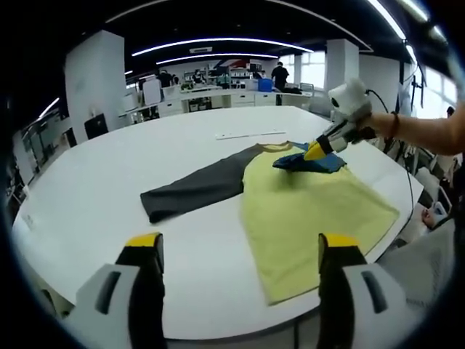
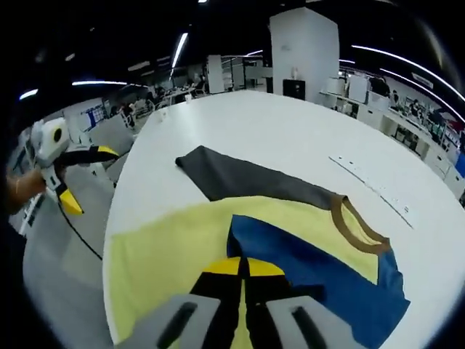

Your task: Fold the garment on the visible template until the final outline fits inside the template.

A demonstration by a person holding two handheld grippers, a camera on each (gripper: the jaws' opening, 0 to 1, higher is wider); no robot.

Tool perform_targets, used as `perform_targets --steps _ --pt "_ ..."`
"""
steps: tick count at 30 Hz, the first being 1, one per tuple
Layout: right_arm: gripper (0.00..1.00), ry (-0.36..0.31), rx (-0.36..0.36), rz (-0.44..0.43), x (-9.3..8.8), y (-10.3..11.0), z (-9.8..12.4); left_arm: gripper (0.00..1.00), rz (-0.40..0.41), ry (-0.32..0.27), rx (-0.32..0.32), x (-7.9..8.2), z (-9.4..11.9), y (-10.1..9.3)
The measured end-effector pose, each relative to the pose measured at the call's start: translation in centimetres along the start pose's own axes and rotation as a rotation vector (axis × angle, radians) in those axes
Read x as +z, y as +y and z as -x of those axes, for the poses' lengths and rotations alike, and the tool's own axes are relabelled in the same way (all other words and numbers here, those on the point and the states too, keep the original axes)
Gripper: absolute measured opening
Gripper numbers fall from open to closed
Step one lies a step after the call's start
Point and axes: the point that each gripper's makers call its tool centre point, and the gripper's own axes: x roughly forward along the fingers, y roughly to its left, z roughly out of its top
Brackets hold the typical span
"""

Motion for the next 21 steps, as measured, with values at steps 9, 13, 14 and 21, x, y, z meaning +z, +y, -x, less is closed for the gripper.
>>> perform_targets --steps 9,13,14,21 --pt "0.0 -0.045 -0.095 -0.241 1.8 0.0 -1.6 0.85 -0.001 0.006 -0.01 -0.2 -0.2 -0.3" --pt "0.0 -0.063 -0.123 -0.283 2.7 0.7 -2.7 0.85 0.0 0.008 -0.011 -0.3 -0.3 -0.3" --pt "0.0 -0.065 -0.132 -0.288 2.8 0.8 -2.9 0.85 0.0 0.008 -0.011 -0.3 -0.3 -0.3" --pt "0.0 -0.032 -0.166 -0.358 1.7 1.5 -5.1 0.85 0.004 0.008 -0.015 -0.4 -0.3 -0.4"
